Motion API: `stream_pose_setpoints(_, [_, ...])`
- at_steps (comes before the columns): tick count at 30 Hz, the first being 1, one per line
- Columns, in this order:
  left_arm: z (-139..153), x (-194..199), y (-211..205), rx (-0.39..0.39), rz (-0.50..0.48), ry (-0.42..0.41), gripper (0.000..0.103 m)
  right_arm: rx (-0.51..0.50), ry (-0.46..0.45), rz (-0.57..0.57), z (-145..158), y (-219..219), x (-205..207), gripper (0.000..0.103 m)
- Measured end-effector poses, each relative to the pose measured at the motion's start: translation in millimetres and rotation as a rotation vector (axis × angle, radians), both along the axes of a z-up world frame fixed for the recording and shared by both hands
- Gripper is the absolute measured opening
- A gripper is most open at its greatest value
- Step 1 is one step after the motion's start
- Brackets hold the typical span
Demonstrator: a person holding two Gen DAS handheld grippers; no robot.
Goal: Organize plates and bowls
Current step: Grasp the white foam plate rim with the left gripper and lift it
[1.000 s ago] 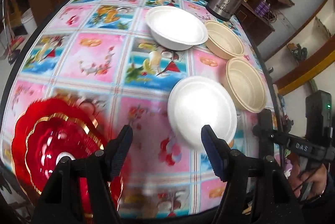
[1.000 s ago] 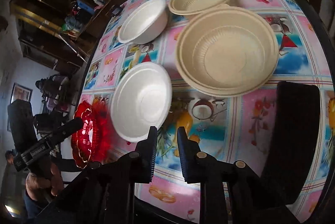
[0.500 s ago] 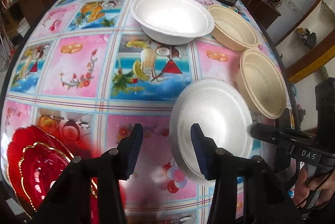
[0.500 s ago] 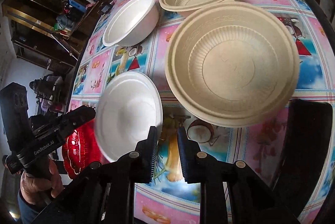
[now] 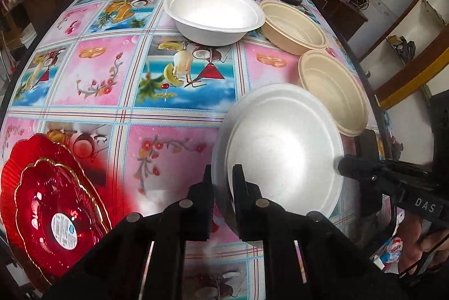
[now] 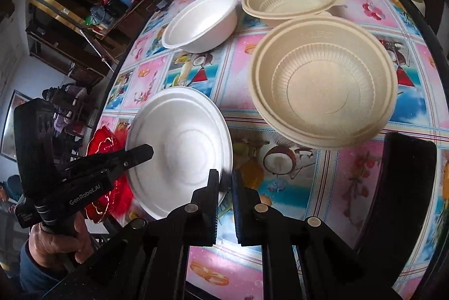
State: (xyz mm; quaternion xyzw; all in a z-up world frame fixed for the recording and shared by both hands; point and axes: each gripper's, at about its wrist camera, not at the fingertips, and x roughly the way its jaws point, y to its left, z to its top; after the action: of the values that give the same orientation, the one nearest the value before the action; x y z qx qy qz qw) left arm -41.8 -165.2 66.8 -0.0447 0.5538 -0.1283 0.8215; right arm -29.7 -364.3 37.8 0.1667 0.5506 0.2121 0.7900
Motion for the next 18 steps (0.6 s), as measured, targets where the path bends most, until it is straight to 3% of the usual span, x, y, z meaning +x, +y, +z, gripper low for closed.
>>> stream_pose_setpoints(9, [6,-27,-10,0.029,0.062,-0.032,0.012,0.003,-0.029,0.065,7,-5,-11,0.010])
stream_pose_setpoints(18, [26,-67,3,0.117,0.123,-0.069,0.013,0.039,-0.045,0.156,15,9,-24,0.010])
